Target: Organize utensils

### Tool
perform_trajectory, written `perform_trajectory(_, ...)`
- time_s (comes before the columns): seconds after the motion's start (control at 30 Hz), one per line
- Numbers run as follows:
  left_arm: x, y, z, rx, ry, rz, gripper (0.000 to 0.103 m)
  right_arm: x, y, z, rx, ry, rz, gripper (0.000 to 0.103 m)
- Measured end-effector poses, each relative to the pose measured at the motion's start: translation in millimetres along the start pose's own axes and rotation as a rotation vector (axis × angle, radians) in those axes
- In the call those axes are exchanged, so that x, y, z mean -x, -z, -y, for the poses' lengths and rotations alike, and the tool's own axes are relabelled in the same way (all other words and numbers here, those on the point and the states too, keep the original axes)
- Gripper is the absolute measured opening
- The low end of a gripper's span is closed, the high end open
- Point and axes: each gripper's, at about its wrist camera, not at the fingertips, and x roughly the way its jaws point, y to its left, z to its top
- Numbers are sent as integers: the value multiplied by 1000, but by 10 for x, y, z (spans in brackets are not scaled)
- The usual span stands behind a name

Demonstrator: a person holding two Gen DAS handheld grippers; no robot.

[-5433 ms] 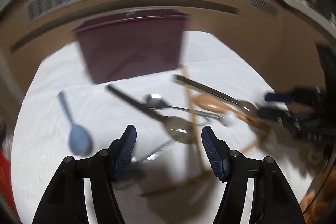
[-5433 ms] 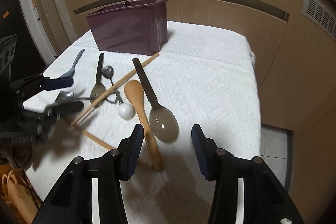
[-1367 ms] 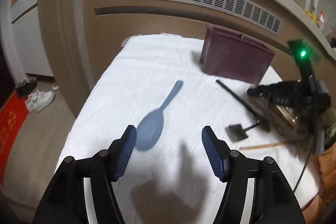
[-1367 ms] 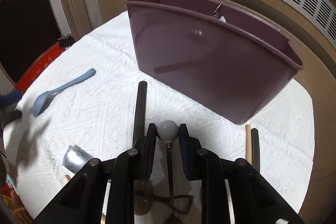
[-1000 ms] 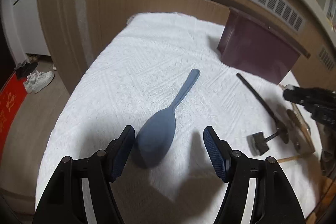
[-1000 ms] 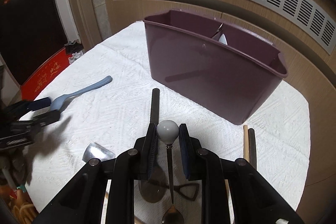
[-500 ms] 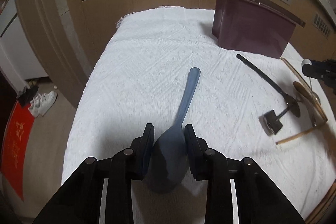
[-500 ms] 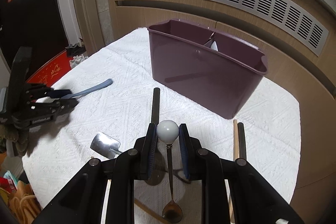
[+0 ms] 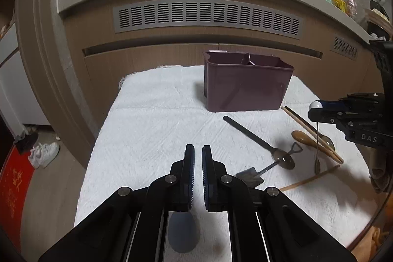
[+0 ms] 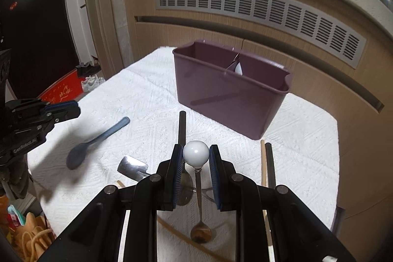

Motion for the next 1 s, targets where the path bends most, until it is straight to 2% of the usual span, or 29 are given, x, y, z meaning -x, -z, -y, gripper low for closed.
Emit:
perform_trajectory(0.07,29,18,-105,17,-8,-9,8,52,13,16,-2,5,8,20)
perform_trajectory(0.13,41,118,-197,7,41,-68,10,97,43,52,-12,5,10,20)
perform_trajectory(0.2,43,307,-169,-49,73,-121,22,108,60,80,-18,2,11,20)
perform_trajectory(0.27,18,552,-77,-118,78,-183,58,112,63,88,-22,-1,12,20)
perform_trajectory(0.33,6,775,2,-156,63,-213,69,104,59,68,-23,-8,12,20)
perform_trajectory(0.47,-96,975,6,-107,24,-254,69,77,63,16,-17,-19,10,20)
perform_trajectory(0.57,-178,933,-151,11,28,-237,72,48,54,2,-11,-20,5,20)
perform_trajectory(0.63,-237,868,-194,53,24,-223,71,48,54,2,-11,-18,5,20)
perform_trajectory(0.7,-266,824,-161,49,7,-210,66,61,59,6,-12,-17,6,20)
perform_trajectory(0.77,-269,798,-98,24,-6,-190,35,67,61,18,-14,-15,6,20)
perform_trajectory(0.83,-241,761,-112,52,23,-194,35,81,63,20,-15,-15,6,20)
perform_trajectory(0.87,-194,735,-129,71,44,-176,35,92,65,19,-14,-12,7,20)
perform_trajectory(1.0,75,573,-132,80,51,-78,35,136,73,32,-14,-9,10,20)
